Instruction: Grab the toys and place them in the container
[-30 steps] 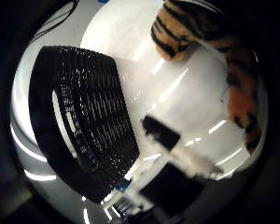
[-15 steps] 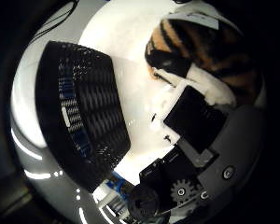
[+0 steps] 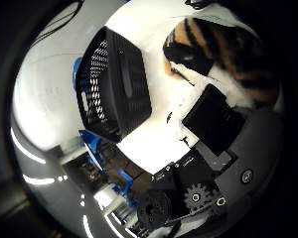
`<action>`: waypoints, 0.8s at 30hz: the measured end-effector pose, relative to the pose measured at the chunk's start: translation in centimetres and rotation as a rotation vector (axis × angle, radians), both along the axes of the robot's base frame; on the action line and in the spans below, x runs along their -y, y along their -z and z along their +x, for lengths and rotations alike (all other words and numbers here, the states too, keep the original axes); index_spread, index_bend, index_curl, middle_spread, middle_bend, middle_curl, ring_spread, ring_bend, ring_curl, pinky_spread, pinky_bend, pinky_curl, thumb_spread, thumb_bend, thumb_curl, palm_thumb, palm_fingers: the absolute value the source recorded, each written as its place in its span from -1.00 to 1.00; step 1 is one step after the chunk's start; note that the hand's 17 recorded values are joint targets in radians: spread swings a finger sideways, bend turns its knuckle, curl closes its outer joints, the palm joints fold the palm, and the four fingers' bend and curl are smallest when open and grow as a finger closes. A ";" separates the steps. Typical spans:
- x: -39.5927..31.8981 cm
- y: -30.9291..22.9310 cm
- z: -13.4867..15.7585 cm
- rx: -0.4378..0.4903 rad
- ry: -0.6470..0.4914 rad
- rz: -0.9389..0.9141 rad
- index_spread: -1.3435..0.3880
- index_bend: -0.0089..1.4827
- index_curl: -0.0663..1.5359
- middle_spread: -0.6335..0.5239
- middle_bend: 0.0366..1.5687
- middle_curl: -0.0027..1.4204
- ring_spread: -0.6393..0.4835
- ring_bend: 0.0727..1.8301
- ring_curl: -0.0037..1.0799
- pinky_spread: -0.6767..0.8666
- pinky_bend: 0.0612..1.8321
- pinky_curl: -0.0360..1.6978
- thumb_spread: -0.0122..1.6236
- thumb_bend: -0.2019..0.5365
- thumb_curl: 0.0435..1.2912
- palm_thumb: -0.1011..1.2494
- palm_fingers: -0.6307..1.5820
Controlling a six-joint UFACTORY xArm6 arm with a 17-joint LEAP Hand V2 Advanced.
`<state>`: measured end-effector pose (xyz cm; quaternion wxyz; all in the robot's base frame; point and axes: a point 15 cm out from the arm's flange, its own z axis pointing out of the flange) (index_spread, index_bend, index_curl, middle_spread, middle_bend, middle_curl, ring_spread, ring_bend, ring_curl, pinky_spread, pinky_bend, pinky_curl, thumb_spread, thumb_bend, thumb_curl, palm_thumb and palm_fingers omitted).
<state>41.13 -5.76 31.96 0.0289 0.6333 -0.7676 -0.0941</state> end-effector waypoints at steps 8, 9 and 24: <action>-2.5 -8.0 -2.7 0.066 -0.072 -0.010 0.26 0.42 0.12 -0.23 0.58 0.26 -0.30 0.43 0.50 -0.38 0.34 0.18 0.47 -0.48 -0.21 0.69 0.53; -2.9 -9.2 -2.8 0.079 -0.084 -0.012 0.25 0.41 0.12 -0.23 0.58 0.26 -0.30 0.43 0.51 -0.38 0.34 0.19 0.47 -0.48 -0.20 0.69 0.53; -13.2 -15.8 0.1 0.218 -0.267 -0.016 0.25 0.40 0.14 -0.23 0.56 0.27 -0.31 0.40 0.56 -0.39 0.27 0.29 0.47 -0.48 -0.18 0.68 0.54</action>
